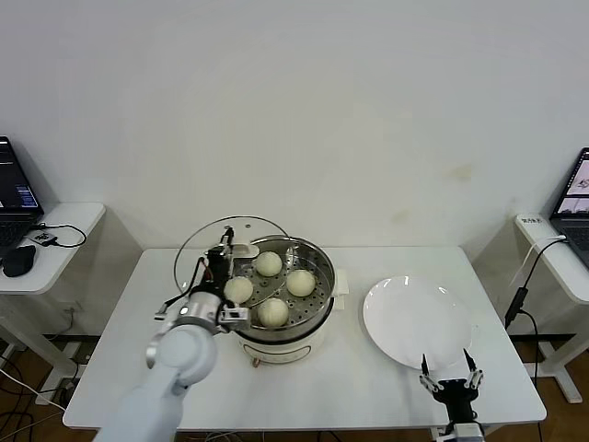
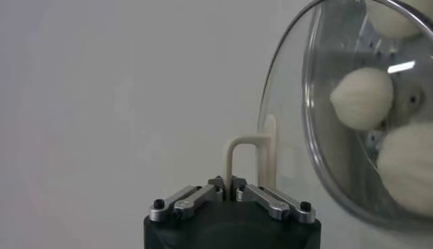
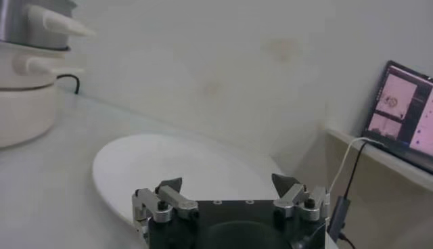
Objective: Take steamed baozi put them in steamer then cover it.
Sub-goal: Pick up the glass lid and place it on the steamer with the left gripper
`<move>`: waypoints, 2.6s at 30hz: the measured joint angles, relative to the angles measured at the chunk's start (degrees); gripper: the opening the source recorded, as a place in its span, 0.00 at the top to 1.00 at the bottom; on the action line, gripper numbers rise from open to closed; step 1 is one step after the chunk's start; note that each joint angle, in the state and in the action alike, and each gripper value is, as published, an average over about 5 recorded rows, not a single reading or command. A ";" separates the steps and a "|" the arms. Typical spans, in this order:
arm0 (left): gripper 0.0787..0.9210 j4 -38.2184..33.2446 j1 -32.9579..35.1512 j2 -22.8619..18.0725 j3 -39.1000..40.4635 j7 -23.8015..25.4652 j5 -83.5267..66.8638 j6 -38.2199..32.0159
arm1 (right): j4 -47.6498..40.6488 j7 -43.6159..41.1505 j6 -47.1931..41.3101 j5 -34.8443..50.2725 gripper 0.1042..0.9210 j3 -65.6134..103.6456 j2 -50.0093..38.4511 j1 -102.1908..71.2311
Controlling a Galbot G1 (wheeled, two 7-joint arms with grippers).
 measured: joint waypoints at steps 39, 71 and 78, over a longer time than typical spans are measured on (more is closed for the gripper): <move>0.94 3.62 1.37 -14.89 5.82 5.01 15.95 1.47 | -2.14 0.17 0.50 -2.99 0.12 -0.67 0.11 -0.01; 0.65 4.92 2.83 -15.55 3.65 2.33 14.79 0.06 | -1.81 -0.33 0.71 -3.92 0.12 -1.58 0.16 -0.97; 0.42 1.12 5.57 -13.74 3.06 1.55 12.98 -0.26 | -1.96 -0.42 0.81 -3.96 0.12 -1.52 0.12 -1.11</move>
